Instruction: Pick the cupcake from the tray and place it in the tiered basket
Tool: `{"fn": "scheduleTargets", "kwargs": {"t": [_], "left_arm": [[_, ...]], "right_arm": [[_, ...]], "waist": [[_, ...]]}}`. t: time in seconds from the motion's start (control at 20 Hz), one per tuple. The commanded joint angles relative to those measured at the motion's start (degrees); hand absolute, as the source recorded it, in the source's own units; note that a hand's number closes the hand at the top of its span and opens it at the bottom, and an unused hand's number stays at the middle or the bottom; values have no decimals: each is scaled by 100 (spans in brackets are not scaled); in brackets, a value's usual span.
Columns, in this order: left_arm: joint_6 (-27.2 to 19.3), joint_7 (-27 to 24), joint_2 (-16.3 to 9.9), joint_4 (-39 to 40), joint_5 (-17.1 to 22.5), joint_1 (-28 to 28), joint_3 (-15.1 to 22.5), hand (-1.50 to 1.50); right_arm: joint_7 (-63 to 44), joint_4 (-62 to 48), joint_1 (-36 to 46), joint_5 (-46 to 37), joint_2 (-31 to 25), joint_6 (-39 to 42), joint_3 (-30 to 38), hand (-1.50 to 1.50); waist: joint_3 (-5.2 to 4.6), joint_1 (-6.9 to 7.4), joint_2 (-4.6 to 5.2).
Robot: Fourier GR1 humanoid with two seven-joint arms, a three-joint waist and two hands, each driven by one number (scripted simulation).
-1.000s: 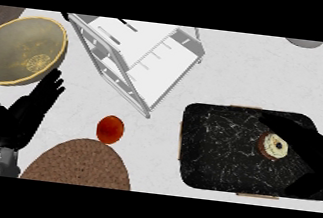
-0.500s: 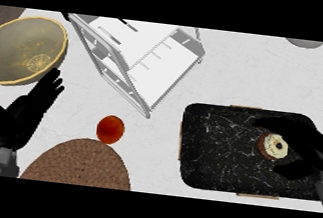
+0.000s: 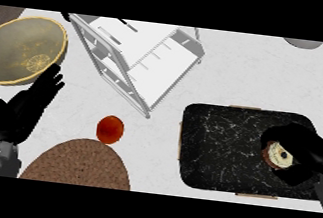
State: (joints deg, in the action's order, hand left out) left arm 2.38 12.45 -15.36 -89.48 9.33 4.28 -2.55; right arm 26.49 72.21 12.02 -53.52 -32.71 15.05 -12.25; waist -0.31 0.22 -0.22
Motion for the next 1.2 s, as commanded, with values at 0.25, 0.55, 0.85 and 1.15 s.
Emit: {"fn": "scheduleTargets", "kwargs": {"t": [0.25,0.55,0.85,1.15], "left_arm": [[-29,107,10,-103,-24,-142,-101,0],[-38,-28,34,9,-58,-139,-138,0],[138,-220,-68,134,-17,-238,-227,0],[-135,13,239,94,-193,31,2,0]], "right_arm": [[-2605,186,-652,-588,846,-562,636,150],[-4772,1397,-909,-1287,1770,-1460,844,150],[-5032,3272,-831,-945,2615,-2202,820,150],[-5808,4997,-612,-1374,3049,-1570,-9,150]], "waist": [[17,-201,-40],[13,-252,-48],[18,-223,-54],[21,-113,-7]]}}
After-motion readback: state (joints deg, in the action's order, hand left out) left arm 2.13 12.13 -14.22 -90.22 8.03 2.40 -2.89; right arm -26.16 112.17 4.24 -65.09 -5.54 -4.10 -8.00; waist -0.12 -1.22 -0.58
